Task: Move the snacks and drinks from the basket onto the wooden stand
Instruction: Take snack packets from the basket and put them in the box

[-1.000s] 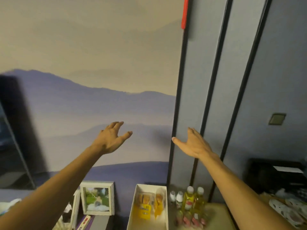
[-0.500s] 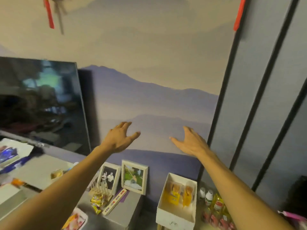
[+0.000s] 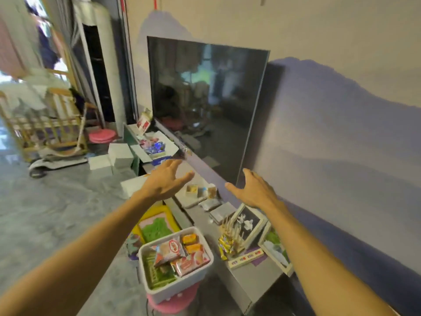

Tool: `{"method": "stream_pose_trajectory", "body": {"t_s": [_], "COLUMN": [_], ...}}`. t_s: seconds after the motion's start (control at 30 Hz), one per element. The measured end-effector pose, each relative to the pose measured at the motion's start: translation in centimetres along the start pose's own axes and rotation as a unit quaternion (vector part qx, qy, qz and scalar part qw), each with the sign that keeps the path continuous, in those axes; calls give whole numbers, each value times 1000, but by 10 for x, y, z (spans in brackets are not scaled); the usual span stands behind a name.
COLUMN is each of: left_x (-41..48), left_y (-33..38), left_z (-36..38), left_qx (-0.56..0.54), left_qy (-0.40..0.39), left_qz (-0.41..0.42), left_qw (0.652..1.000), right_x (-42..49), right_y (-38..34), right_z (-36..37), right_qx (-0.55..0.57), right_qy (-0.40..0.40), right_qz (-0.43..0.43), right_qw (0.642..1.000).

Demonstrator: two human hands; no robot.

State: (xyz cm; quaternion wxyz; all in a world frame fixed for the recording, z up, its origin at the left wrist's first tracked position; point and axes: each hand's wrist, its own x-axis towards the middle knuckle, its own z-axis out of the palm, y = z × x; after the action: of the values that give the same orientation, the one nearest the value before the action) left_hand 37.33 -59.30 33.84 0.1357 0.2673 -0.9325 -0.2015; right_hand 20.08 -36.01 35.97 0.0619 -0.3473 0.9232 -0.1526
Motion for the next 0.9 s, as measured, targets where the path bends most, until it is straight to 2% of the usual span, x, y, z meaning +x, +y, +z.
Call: {"method": "stream_pose_trajectory", "body": {"t_s": [0.2,0.4,0.7,0.9], "left_x": [24,23,28,35], "left_y": [-104,-190,-285,-342], "left_z": [40,127,330,479], "left_qx": [-8,-63,-16,24], "left_qy": [-45,-112,-192,-183], "left_qz": [-97,-176,-239,-243], "left_qw": [994,976,952,952], "right_x": [89,138,195,225], "right_y": [-58,-59,31,102], "right_z": [115,230,443,583], "right_qx": [-1,-41,-75,-120], "right_qy": [-83,-208,-354,-418], "right_qz": [-51,-52,-112,-207], "right_qw": [995,976,926,877]}}
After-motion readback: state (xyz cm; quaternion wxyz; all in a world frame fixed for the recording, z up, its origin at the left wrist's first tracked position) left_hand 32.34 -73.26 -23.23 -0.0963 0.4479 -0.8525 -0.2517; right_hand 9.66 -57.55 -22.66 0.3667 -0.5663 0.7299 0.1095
